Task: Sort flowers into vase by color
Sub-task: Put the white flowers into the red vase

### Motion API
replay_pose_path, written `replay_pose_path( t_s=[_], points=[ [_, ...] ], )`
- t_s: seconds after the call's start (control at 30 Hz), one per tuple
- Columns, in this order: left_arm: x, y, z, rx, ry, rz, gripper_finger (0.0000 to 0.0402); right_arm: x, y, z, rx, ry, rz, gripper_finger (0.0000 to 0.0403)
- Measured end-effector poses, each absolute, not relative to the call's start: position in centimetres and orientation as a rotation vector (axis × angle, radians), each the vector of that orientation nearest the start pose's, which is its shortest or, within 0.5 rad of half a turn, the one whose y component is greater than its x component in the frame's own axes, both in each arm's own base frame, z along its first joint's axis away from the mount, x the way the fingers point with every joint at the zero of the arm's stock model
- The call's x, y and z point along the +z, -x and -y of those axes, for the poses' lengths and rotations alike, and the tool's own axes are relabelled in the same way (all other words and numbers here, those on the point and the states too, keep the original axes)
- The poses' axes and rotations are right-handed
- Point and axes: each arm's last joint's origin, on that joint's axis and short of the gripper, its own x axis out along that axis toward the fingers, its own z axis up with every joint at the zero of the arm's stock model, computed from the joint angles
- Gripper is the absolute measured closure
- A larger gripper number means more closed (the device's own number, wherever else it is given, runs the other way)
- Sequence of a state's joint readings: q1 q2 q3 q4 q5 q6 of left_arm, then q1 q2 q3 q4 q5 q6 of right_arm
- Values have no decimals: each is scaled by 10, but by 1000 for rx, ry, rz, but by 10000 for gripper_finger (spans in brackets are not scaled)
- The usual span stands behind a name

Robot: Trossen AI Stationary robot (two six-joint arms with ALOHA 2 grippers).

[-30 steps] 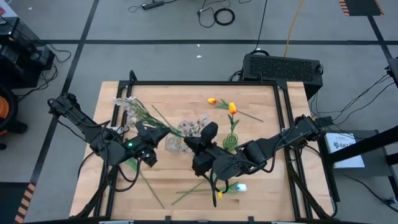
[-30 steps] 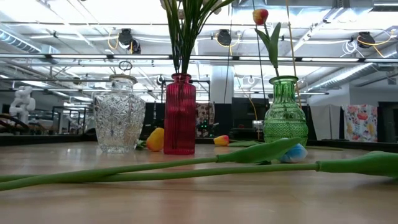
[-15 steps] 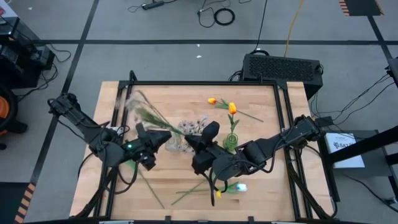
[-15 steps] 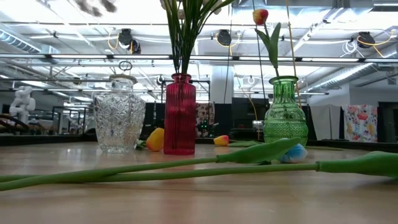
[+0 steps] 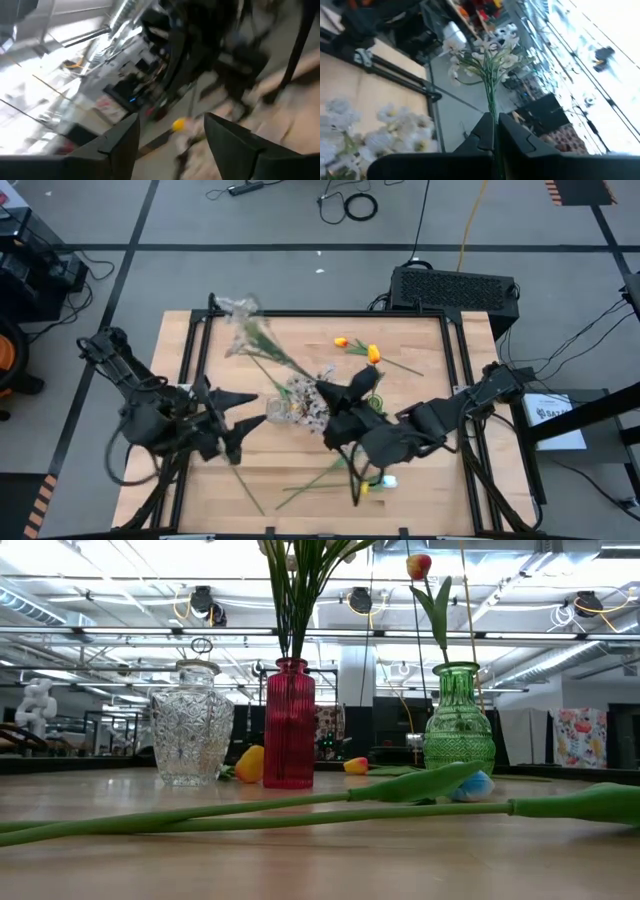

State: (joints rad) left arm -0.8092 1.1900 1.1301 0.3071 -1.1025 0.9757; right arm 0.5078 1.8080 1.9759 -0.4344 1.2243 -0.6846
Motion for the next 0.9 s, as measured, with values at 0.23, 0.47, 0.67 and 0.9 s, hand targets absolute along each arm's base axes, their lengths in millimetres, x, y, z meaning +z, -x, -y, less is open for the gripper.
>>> replay_pose_path(
  t_s=[0.23, 0.47, 0.67, 0.9],
  points=[
    [409, -192, 169, 131, -398, 86, 173, 473, -295, -185, -647, 744, -325, 403],
    [395, -208, 163, -111, -183, 156, 173, 477, -235, -198, -570, 473, -238, 403],
    [376, -231, 165, -154, -147, 149, 173, 459, -213, -218, -662, 408, -147, 403],
    [370, -255, 165, -122, -109, 231, 173, 452, -209, -223, -652, 305, -104, 403]
  ],
)
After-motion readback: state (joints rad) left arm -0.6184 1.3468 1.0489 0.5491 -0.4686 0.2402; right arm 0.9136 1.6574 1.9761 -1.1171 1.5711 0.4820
